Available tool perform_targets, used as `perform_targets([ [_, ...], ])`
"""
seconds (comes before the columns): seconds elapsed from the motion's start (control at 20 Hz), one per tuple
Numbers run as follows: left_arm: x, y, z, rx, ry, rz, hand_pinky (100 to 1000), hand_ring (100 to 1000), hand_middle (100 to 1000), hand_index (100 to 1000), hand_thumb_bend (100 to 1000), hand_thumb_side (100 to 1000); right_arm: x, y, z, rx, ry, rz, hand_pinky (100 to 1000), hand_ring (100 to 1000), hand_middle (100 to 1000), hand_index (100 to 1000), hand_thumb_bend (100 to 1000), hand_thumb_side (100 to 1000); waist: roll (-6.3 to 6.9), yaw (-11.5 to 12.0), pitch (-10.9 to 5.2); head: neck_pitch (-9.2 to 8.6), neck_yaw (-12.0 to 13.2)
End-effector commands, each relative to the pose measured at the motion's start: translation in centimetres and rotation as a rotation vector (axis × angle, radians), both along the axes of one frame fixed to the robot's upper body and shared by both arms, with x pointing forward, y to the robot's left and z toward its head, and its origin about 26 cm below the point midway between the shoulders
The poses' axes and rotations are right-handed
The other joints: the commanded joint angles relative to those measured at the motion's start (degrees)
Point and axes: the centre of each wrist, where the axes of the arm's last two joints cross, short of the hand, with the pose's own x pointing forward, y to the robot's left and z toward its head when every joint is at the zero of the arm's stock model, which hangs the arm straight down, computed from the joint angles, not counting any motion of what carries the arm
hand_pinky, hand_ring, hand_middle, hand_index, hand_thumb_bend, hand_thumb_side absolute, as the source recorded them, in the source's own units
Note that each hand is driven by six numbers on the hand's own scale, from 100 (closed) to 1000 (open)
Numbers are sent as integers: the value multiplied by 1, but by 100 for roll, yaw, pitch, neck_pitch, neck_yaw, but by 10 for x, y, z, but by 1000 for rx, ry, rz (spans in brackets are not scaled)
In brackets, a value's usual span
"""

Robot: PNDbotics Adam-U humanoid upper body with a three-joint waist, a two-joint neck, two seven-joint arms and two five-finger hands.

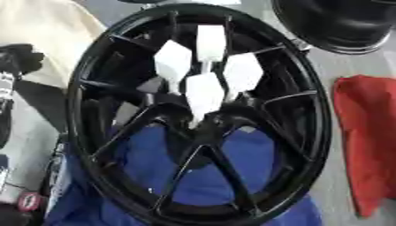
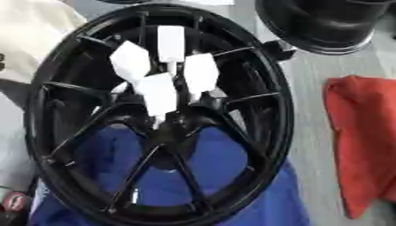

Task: Pull the pin out of the wheel hub.

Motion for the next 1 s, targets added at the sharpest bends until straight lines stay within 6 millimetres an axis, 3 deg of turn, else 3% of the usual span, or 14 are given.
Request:
perform_targets([
  [0.05,-2,1,8,9,-27,0,819,774,613,754,100,704,-11,-7,12,-30,-45,-18,744,751,625,680,100,100,39,-10,-160,-86,13],
  [0.3,-2,1,8,13,-26,1,819,775,613,755,100,703,-25,-6,9,-152,-44,-34,792,783,681,749,100,100,27,-34,-162,-87,40],
  [0.7,-2,2,9,20,-24,0,819,776,613,754,100,704,-62,-5,-1,-401,-17,-29,850,840,780,864,348,100,-16,-82,-166,-92,87],
  [1.0,-2,1,10,22,-24,-3,819,777,614,754,100,704,-79,-2,-11,-453,1,13,846,844,771,876,399,100,-44,-95,-153,-90,117],
])
